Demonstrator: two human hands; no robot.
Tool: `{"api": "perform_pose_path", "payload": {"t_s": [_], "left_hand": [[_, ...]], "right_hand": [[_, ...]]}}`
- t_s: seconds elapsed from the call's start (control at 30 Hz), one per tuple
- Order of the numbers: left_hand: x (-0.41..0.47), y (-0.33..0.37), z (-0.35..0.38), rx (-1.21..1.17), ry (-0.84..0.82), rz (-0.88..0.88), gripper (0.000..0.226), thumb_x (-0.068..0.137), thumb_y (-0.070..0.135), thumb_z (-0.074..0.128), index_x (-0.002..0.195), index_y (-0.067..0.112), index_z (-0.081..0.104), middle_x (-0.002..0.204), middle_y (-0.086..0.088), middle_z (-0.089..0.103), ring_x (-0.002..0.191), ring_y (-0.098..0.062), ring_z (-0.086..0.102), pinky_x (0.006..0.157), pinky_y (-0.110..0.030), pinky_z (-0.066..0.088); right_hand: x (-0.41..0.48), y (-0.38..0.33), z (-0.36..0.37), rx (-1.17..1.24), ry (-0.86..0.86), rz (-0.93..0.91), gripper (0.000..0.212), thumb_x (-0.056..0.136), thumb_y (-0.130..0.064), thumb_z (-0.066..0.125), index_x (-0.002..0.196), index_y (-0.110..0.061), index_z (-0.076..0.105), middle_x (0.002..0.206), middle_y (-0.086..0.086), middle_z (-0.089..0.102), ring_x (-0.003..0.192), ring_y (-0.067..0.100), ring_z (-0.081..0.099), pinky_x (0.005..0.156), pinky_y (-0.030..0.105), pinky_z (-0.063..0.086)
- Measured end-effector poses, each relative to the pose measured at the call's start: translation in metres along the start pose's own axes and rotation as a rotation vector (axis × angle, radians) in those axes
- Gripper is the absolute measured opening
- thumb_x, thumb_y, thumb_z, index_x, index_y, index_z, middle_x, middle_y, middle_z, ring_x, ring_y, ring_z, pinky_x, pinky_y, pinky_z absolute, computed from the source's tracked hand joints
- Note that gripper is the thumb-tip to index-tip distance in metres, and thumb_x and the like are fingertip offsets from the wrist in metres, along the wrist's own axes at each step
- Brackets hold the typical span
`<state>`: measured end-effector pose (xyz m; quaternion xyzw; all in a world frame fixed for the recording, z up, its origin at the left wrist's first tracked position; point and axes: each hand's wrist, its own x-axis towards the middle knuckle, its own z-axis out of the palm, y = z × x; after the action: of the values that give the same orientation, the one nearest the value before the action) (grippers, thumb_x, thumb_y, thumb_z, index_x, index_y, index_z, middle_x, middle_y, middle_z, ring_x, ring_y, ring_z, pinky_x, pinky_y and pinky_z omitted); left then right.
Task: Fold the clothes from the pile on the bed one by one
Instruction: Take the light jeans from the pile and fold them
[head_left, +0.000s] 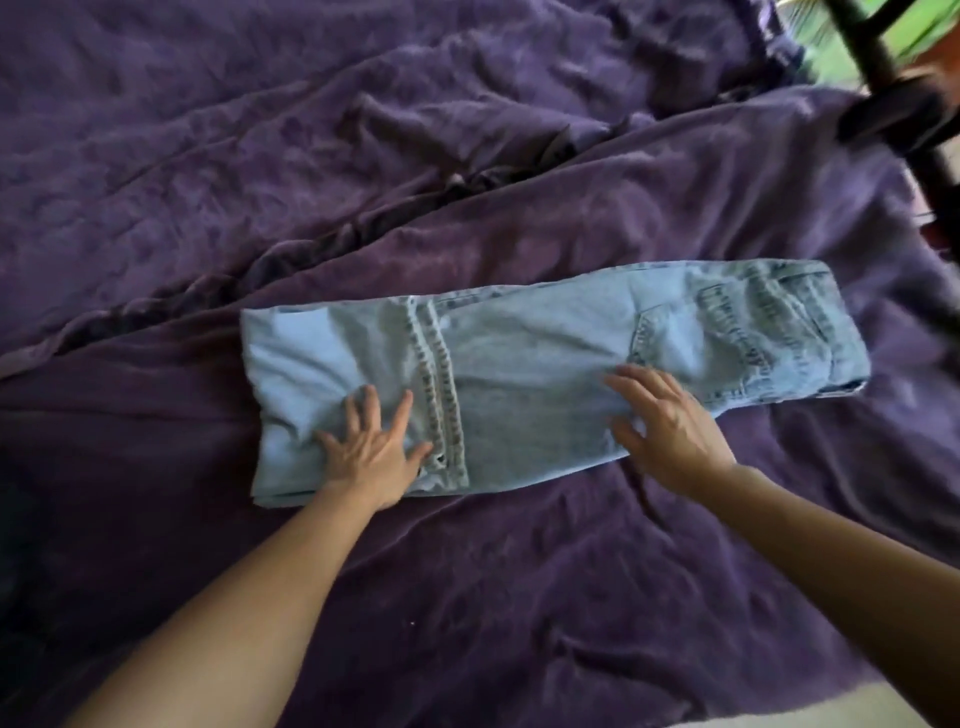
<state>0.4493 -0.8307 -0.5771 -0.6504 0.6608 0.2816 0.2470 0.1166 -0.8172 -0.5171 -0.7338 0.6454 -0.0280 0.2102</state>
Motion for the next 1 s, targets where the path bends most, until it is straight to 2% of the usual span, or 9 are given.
{"api": "perform_pose_path", "payload": {"t_s": [0.1,0.17,0.3,0.43,0.53,0.67,0.73,0.83,1.0], "left_hand": [[-0.01,0.034,-0.007,-0.006,0.146,0.028,0.068,0.096,0.037,0.044,0.152,0.026,0.007,0.159,-0.011,-0.002,0.144,-0.037,0.009,0.11,-0.059,0.025],[-0.013,0.064,-0.016,0.037,0.29,0.153,0.067,0.093,0.026,0.049,0.151,0.023,0.016,0.158,-0.014,0.007,0.14,-0.036,0.02,0.109,-0.05,0.029],[-0.011,0.125,-0.026,0.049,0.287,0.295,0.064,0.095,0.031,0.045,0.151,0.03,0.015,0.159,-0.01,0.004,0.142,-0.032,0.017,0.11,-0.047,0.027],[-0.003,0.161,-0.022,0.034,0.089,0.253,0.063,0.096,0.026,0.041,0.151,0.033,0.011,0.159,-0.009,-0.005,0.146,-0.032,0.002,0.11,-0.049,0.028],[-0.003,0.158,-0.024,-0.004,0.099,0.261,0.059,0.095,0.026,0.044,0.15,0.03,0.021,0.159,-0.008,0.005,0.144,-0.029,0.011,0.108,-0.046,0.031],[-0.018,0.128,-0.032,-0.183,0.272,0.25,0.043,0.092,0.023,0.053,0.135,0.019,0.051,0.14,-0.006,0.042,0.124,-0.026,0.046,0.097,-0.038,0.041],[-0.029,0.107,-0.039,-0.335,0.354,0.168,0.035,0.089,0.017,0.057,0.124,0.013,0.059,0.125,-0.006,0.053,0.114,-0.026,0.052,0.093,-0.037,0.042],[-0.046,0.073,-0.047,-0.409,0.425,0.073,0.027,0.086,0.011,0.058,0.112,0.009,0.065,0.112,-0.01,0.058,0.104,-0.03,0.055,0.087,-0.04,0.044],[-0.063,0.018,-0.037,-0.37,0.39,-0.022,0.024,0.085,0.012,0.059,0.108,0.008,0.065,0.11,-0.013,0.059,0.103,-0.032,0.056,0.087,-0.042,0.045]], "right_hand": [[-0.002,0.037,-0.026,0.021,0.209,0.098,0.04,0.084,-0.02,0.069,0.122,-0.01,0.062,0.127,0.013,0.059,0.113,0.039,0.054,0.089,0.049,0.047],[0.001,0.077,-0.051,-0.007,0.294,0.31,0.046,0.086,-0.027,0.066,0.128,-0.012,0.057,0.134,0.014,0.052,0.122,0.038,0.046,0.096,0.051,0.039],[0.015,0.152,-0.087,0.194,0.19,0.835,0.077,0.077,-0.057,0.068,0.138,-0.019,0.04,0.139,0.011,0.047,0.127,0.033,0.044,0.102,0.048,0.038],[0.027,0.175,-0.077,0.515,0.081,0.968,0.074,0.064,-0.059,0.08,0.115,-0.012,0.058,0.109,0.011,0.068,0.094,0.029,0.067,0.083,0.044,0.056],[0.028,0.177,-0.079,0.77,0.059,1.072,0.068,0.057,-0.042,0.089,0.109,-0.005,0.064,0.096,0.013,0.071,0.071,0.024,0.068,0.061,0.038,0.058],[0.031,0.149,-0.119,0.826,0.216,0.871,0.042,0.063,-0.023,0.087,0.097,-0.004,0.071,0.078,0.002,0.07,0.05,0.005,0.065,0.041,0.019,0.048],[0.035,0.104,-0.145,0.738,0.279,0.692,0.033,0.065,-0.03,0.084,0.087,-0.01,0.07,0.076,0.0,0.071,0.061,0.008,0.069,0.049,0.024,0.054],[0.05,0.018,-0.154,0.348,0.207,0.458,0.039,0.067,-0.047,0.07,0.09,-0.017,0.061,0.088,0.007,0.068,0.083,0.03,0.065,0.067,0.037,0.051],[0.082,-0.116,-0.068,-0.009,-0.042,0.115,0.032,0.089,-0.029,0.053,0.114,-0.01,0.051,0.102,0.018,0.067,0.092,0.039,0.064,0.064,0.034,0.035]]}}
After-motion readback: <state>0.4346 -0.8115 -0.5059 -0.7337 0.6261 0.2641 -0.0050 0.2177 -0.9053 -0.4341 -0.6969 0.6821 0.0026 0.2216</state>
